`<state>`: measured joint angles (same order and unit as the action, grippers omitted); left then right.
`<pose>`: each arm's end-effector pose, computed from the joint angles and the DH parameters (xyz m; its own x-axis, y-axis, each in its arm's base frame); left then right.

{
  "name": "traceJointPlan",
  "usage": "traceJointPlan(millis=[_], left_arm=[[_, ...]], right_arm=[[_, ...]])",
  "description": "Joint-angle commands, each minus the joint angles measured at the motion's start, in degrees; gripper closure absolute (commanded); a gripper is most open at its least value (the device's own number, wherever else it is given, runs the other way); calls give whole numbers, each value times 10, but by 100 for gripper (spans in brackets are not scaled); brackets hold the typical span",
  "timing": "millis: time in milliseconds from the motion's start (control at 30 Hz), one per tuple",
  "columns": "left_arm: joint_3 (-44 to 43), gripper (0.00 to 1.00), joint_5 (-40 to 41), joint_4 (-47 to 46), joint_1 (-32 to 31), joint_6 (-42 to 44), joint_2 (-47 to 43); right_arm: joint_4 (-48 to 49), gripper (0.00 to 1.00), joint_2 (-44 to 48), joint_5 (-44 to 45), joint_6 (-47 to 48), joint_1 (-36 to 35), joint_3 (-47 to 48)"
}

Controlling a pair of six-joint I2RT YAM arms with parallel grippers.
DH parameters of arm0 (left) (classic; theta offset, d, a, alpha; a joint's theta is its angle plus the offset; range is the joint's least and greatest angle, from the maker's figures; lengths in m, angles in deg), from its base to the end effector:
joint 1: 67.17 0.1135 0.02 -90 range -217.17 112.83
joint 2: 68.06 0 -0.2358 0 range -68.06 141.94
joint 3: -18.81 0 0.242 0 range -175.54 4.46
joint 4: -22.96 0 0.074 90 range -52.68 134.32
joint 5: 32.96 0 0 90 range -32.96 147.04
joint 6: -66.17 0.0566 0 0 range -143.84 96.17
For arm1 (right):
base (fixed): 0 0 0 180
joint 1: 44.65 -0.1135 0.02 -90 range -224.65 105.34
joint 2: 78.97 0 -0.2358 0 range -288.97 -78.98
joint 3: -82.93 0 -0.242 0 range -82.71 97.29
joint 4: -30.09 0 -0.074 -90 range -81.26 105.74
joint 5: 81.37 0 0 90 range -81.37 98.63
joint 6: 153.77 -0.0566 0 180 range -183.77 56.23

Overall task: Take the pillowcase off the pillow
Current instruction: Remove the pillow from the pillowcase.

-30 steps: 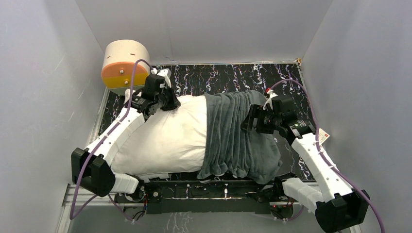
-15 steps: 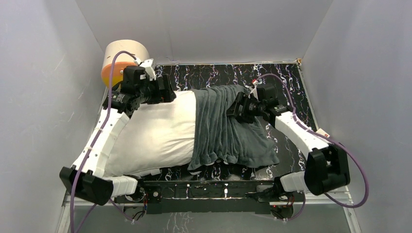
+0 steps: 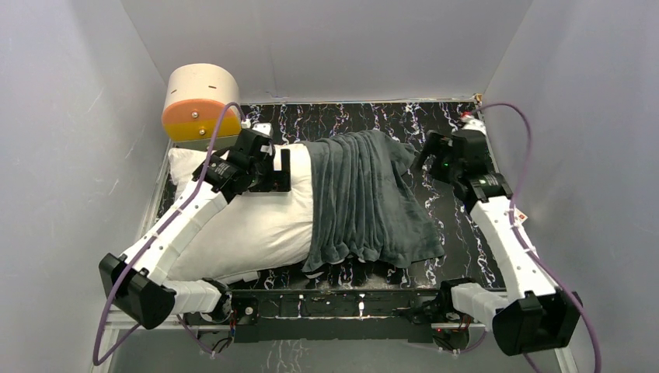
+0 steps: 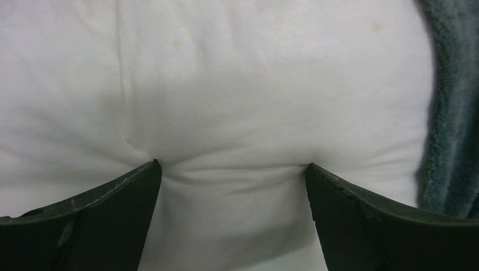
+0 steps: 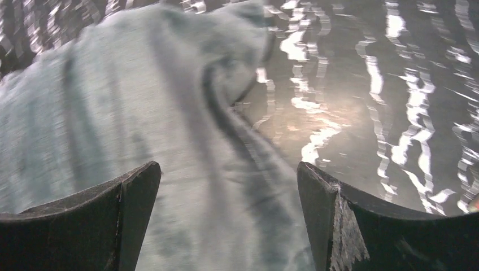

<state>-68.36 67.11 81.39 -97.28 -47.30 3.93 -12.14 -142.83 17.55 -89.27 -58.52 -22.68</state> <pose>0.2430 -0.1295 0.3122 -0.6965 -0.0494 -0.7158 0.1159 0.9768 -0.1802 0.2590 0.0549 0.3011 -0.5073 0.3128 -0.8030 0.1215 0.9484 0.2927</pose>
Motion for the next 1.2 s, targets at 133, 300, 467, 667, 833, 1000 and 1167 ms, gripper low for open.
traceJointPlan(millis=[133,300,467,667,833,1000,1167], left_arm=[[86,3,50,9,-7,6,38],[125,8,49,-9,-7,-3,40],[138,13,43,-22,-7,-11,39],[135,20,27,-33,-7,-12,47],[142,21,40,-38,-7,-14,48],[150,27,52,-32,-7,-16,44],[162,32,74,-27,-6,-21,32]], right_arm=[[-22,1,-2,-80,-23,83,-99],[34,3,-26,-184,-41,82,-193],[66,3,-89,-186,-72,82,-191],[52,9,-177,-70,-70,57,-160],[66,27,-236,47,-96,8,-169],[92,66,-232,136,-114,6,-175],[80,99,-198,167,-86,71,-127]])
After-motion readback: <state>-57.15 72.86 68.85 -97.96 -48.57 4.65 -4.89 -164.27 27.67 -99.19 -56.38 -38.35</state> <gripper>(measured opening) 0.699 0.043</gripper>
